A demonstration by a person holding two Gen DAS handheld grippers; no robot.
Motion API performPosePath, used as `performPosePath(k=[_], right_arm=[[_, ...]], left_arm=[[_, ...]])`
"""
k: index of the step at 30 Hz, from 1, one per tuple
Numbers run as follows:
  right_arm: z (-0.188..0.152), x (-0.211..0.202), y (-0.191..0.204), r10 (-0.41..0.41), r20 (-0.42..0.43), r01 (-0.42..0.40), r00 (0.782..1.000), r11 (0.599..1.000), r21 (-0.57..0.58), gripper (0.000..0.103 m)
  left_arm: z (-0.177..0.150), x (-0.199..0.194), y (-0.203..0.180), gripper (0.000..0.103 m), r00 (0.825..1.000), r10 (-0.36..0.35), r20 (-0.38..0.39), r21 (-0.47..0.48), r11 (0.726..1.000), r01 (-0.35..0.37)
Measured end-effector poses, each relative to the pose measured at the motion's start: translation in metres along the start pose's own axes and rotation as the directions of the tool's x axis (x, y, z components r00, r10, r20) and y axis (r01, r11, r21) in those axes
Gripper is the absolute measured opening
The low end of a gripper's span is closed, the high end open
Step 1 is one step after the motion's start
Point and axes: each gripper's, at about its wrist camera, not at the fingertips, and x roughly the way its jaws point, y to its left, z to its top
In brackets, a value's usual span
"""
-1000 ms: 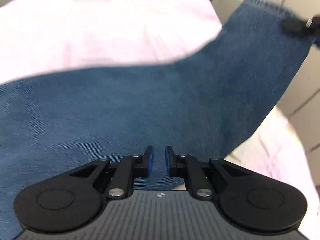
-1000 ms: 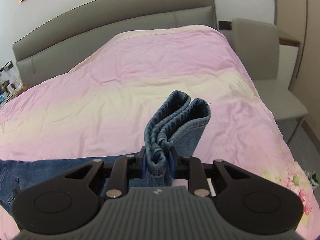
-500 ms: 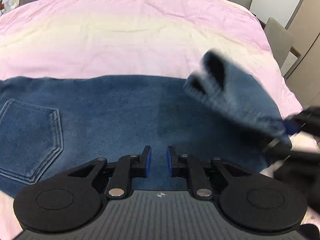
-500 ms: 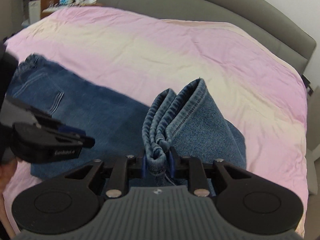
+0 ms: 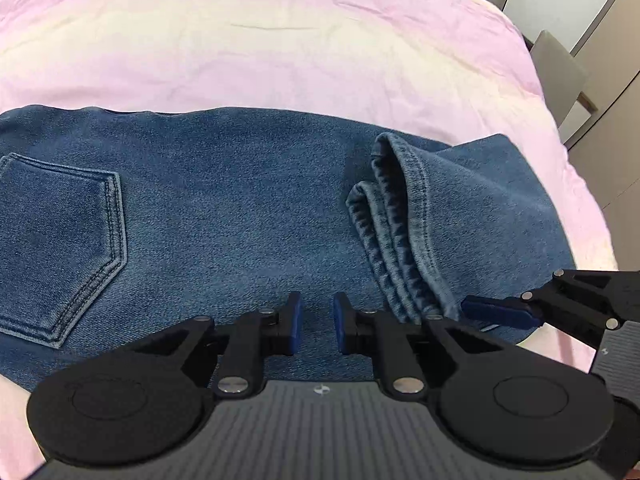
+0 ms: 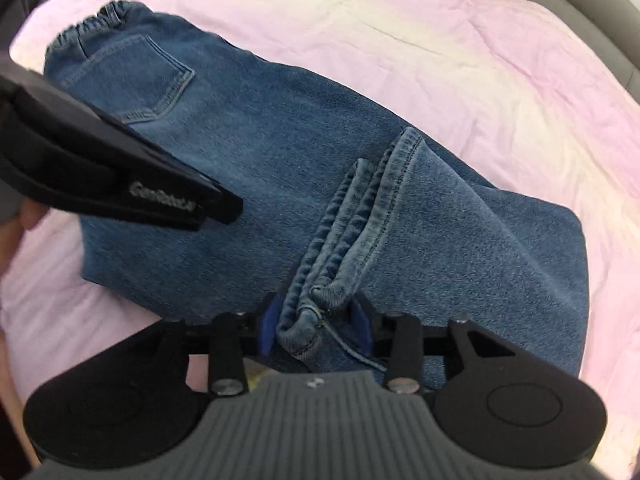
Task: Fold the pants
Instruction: 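Lift the hem with the right gripper and fold it toward the waistband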
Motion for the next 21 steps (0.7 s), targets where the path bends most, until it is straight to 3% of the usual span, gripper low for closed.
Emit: performPosePath(k=[4, 8, 14, 17, 21], right_arm=[[-0.004, -0.024, -0.017, 0.038, 0.048, -0.04, 0.998, 0.999, 0.035, 0.052], [-0.015, -0.044, -0.048, 0.022, 0.08, -0.031, 0.997, 0.993, 0.114, 0.051], [-0.031, -0.042, -0.098, 0.0, 0.09, -0.023, 0.996, 0.969, 0.247, 0.043], [-0.04, -0.037, -0.108, 0.023, 0.097, -0.051, 0.995, 0.955, 0.291, 0.043], [-0.048, -0.03, -0.106, -0.002, 0.09, -0.021, 0.996, 0.967, 0.253, 0.042]], left_arm=[[0.006, -0.007, 0.001, 0.017, 0.999, -0.041, 0.001, -0.026, 0.999, 0.041], [0.016, -0.006, -0.005, 0.019, 0.996, -0.091, -0.006, -0.055, 0.994, 0.091], [0.024, 0.011, -0.018, 0.035, 0.977, -0.215, -0.01, -0.167, 0.963, 0.21], [0.025, 0.027, -0.025, 0.036, 0.972, -0.231, -0.034, -0.208, 0.953, 0.219], [0.021, 0.047, -0.038, 0.037, 0.971, -0.224, -0.082, -0.206, 0.957, 0.204]])
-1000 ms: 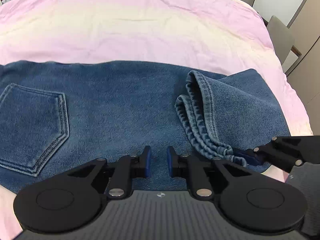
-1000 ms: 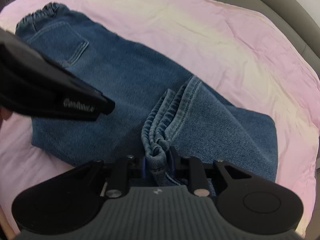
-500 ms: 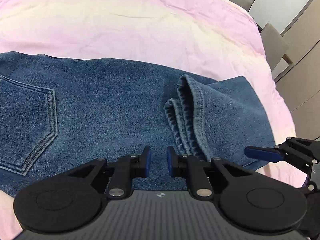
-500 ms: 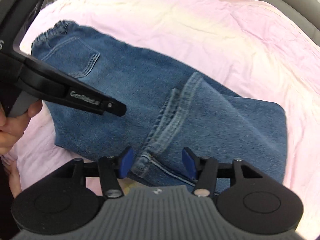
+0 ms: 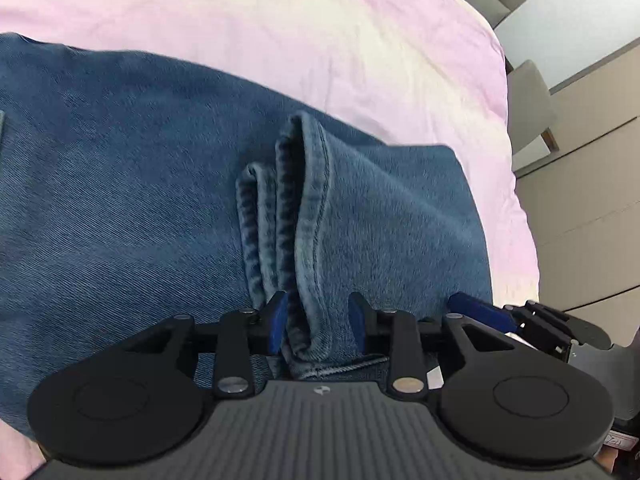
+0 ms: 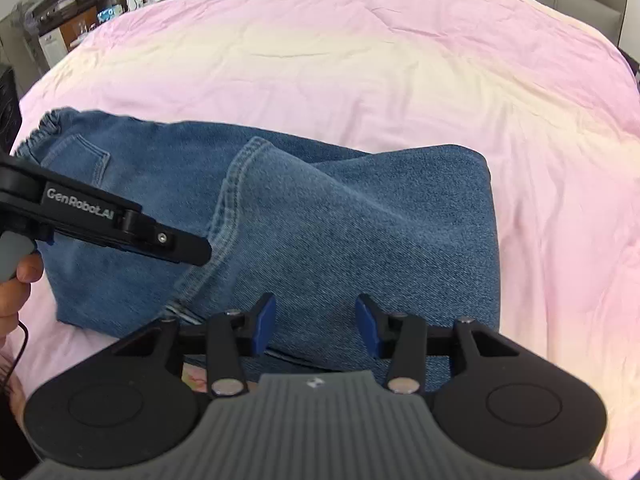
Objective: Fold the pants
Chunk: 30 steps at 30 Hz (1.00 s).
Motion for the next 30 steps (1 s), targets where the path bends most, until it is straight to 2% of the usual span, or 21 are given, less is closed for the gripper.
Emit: performPosePath(k=[2, 3, 6, 8, 11, 13, 16, 18, 20, 23, 26, 27, 28, 30], right_arm=[[-0.004, 0.002, -0.004, -0.007, 0.009, 0.007, 1.0, 1.0, -0.004, 0.042], [-0.006, 0.001, -0.007, -0.012, 0.015, 0.012, 1.0, 1.0, 0.0, 0.042], [-0.012, -0.01, -0.022, -0.036, 0.038, 0.035, 0.999, 0.999, 0.014, 0.042], [-0.017, -0.018, -0.034, -0.052, 0.05, 0.051, 0.997, 0.998, 0.027, 0.043], [-0.023, -0.028, -0.053, -0.08, 0.056, 0.077, 0.995, 0.996, 0.053, 0.043], [-0.026, -0.034, -0.065, -0.098, 0.057, 0.093, 0.994, 0.993, 0.077, 0.043], [-0.028, -0.036, -0.078, -0.107, 0.053, 0.1, 0.993, 0.988, 0.12, 0.043], [-0.028, -0.035, -0.082, -0.11, 0.056, 0.101, 0.992, 0.985, 0.14, 0.04], [-0.026, -0.032, -0.083, -0.106, 0.065, 0.095, 0.992, 0.984, 0.153, 0.027], [-0.024, -0.023, -0.079, -0.082, 0.063, 0.071, 0.995, 0.985, 0.158, 0.017], [-0.025, -0.007, -0.071, -0.102, 0.036, 0.097, 0.994, 0.987, 0.126, 0.017], [-0.027, -0.002, -0.069, -0.111, 0.029, 0.107, 0.993, 0.987, 0.117, 0.017], [-0.029, 0.002, -0.068, -0.116, 0.024, 0.112, 0.993, 0.987, 0.112, 0.019], [-0.033, 0.007, -0.066, -0.128, 0.021, 0.126, 0.991, 0.988, 0.088, 0.021]], left_arm=[[-0.002, 0.004, -0.005, 0.034, 1.0, 0.029, 0.013, 0.018, 0.999, -0.029], [-0.003, 0.003, -0.008, 0.014, 0.999, 0.039, 0.028, 0.039, 0.998, -0.04], [-0.005, -0.011, -0.022, 0.004, 0.996, 0.038, 0.076, 0.093, 0.995, -0.045], [-0.008, -0.024, -0.033, 0.003, 0.994, 0.032, 0.108, 0.131, 0.99, -0.046], [-0.011, -0.044, -0.041, 0.003, 0.991, 0.028, 0.128, 0.144, 0.989, -0.046], [-0.013, -0.05, -0.044, 0.003, 0.994, 0.045, 0.104, 0.148, 0.987, -0.06], [-0.02, -0.041, -0.037, 0.003, 0.992, 0.11, 0.069, 0.164, 0.979, -0.12], [-0.024, -0.024, -0.025, 0.003, 0.992, 0.124, 0.028, 0.131, 0.983, -0.126], [-0.029, -0.01, -0.02, 0.003, 0.991, 0.135, 0.014, 0.111, 0.984, -0.136], [-0.031, 0.001, -0.017, 0.003, 0.99, 0.138, 0.008, 0.1, 0.985, -0.138], [-0.028, -0.001, -0.011, 0.004, 0.993, 0.115, -0.012, 0.091, 0.989, -0.113], [-0.028, -0.005, -0.01, 0.011, 0.994, 0.112, -0.019, 0.098, 0.989, -0.11], [-0.027, -0.009, -0.01, 0.022, 0.993, 0.115, -0.018, 0.111, 0.987, -0.113], [-0.023, -0.016, -0.009, 0.031, 0.994, 0.111, -0.002, 0.134, 0.985, -0.11]])
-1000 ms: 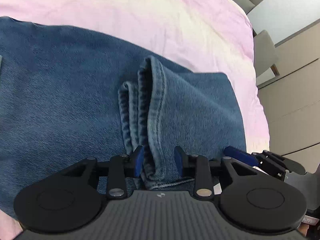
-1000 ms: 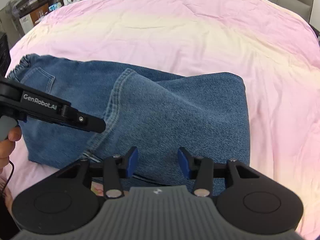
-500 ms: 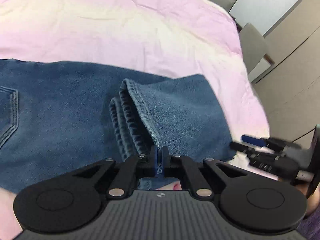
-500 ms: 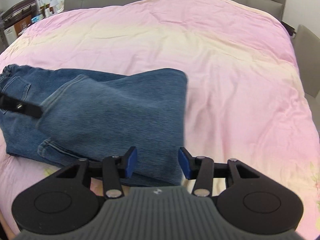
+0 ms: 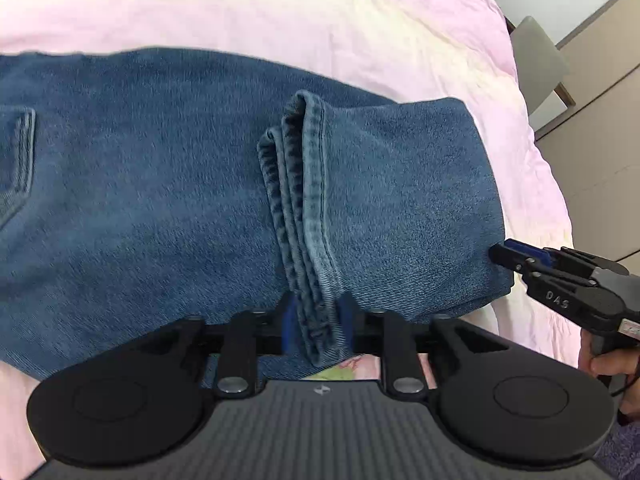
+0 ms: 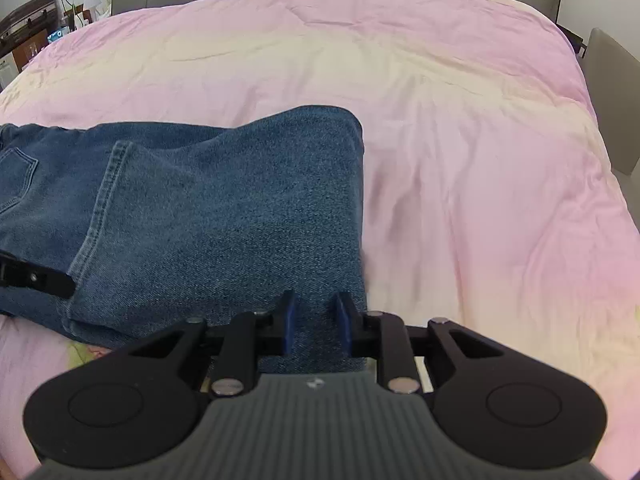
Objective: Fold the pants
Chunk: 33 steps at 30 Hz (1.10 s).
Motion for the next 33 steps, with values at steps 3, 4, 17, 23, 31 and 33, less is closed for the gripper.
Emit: performPosePath(k=[3, 4, 17, 23, 31, 33], right_arm=[[-0.004, 0.003, 0.007, -0.014, -0.002, 0.014, 1.0, 0.999, -0.044, 0.024], [-0.005, 0.005, 0.009, -0.018, -0.005, 0.018, 1.0, 0.998, -0.055, 0.024], [-0.009, 0.02, 0.008, -0.001, -0.021, 0.0, 1.0, 0.998, -0.059, 0.025], [-0.007, 0.017, 0.006, 0.01, -0.015, -0.011, 1.0, 0.999, -0.053, 0.025], [0.021, -0.022, -0.003, 0.114, 0.021, -0.114, 0.993, 0.993, 0.009, 0.029], [0.033, -0.031, -0.004, 0.131, 0.043, -0.132, 0.99, 0.991, 0.016, 0.029]], left_arm=[[0.009, -0.007, 0.009, 0.051, 0.998, -0.023, 0.058, -0.041, 0.999, 0.026], [0.013, -0.006, 0.013, 0.062, 0.997, -0.025, 0.075, -0.075, 0.997, 0.03], [0.02, 0.044, 0.023, 0.048, 0.993, -0.022, 0.115, -0.229, 0.972, 0.048], [0.022, 0.019, 0.002, 0.019, 0.978, 0.007, 0.208, -0.167, 0.986, 0.029], [0.072, -0.056, -0.017, 0.018, 0.96, -0.007, 0.279, 0.054, 0.998, -0.009], [0.084, -0.06, -0.005, 0.018, 0.971, 0.043, 0.234, 0.073, 0.995, -0.061]])
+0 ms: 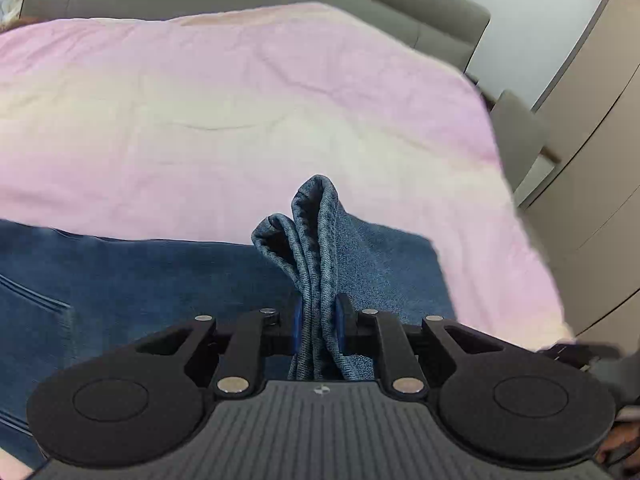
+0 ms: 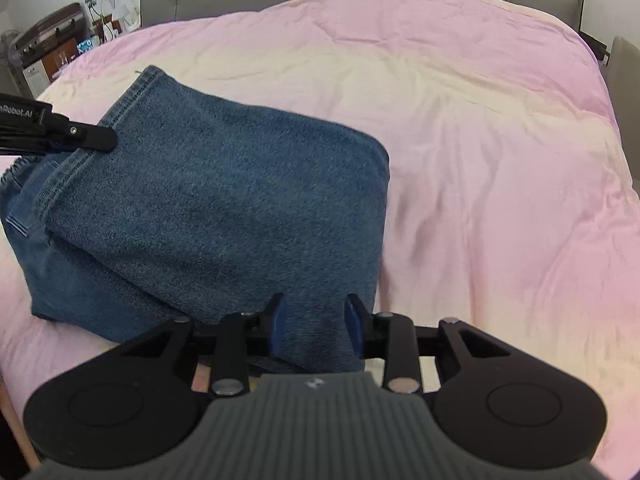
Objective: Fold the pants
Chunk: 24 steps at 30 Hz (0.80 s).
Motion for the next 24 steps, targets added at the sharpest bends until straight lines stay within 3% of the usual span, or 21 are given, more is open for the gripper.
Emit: performPosePath(k=[4, 7, 10, 17, 24], right_arm=[[0.024, 0.008, 0.003, -0.013, 0.007, 0.013, 1.0, 1.0, -0.02, 0.029], [0.04, 0.033, 0.003, -0.024, -0.007, 0.024, 1.0, 0.999, -0.032, 0.023], [0.057, 0.061, -0.003, -0.051, -0.01, 0.051, 0.999, 0.998, -0.027, 0.019], [0.09, 0.12, -0.03, -0.052, -0.034, 0.055, 0.998, 0.995, 0.086, 0.013], [0.095, 0.185, -0.044, -0.05, -0.15, 0.073, 0.987, 0.986, 0.151, 0.009]], left_arm=[[-0.006, 0.027, 0.034, 0.018, 0.994, 0.028, -0.104, -0.038, 0.999, -0.032], [-0.02, 0.051, 0.053, 0.018, 0.986, 0.031, -0.166, -0.094, 0.994, -0.047], [-0.028, 0.066, 0.066, 0.018, 0.981, 0.028, -0.191, -0.119, 0.991, -0.052], [-0.029, 0.083, 0.082, 0.02, 0.972, -0.043, -0.232, -0.131, 0.991, 0.013], [-0.029, 0.097, 0.091, 0.024, 0.966, -0.073, -0.249, -0.127, 0.991, 0.043]])
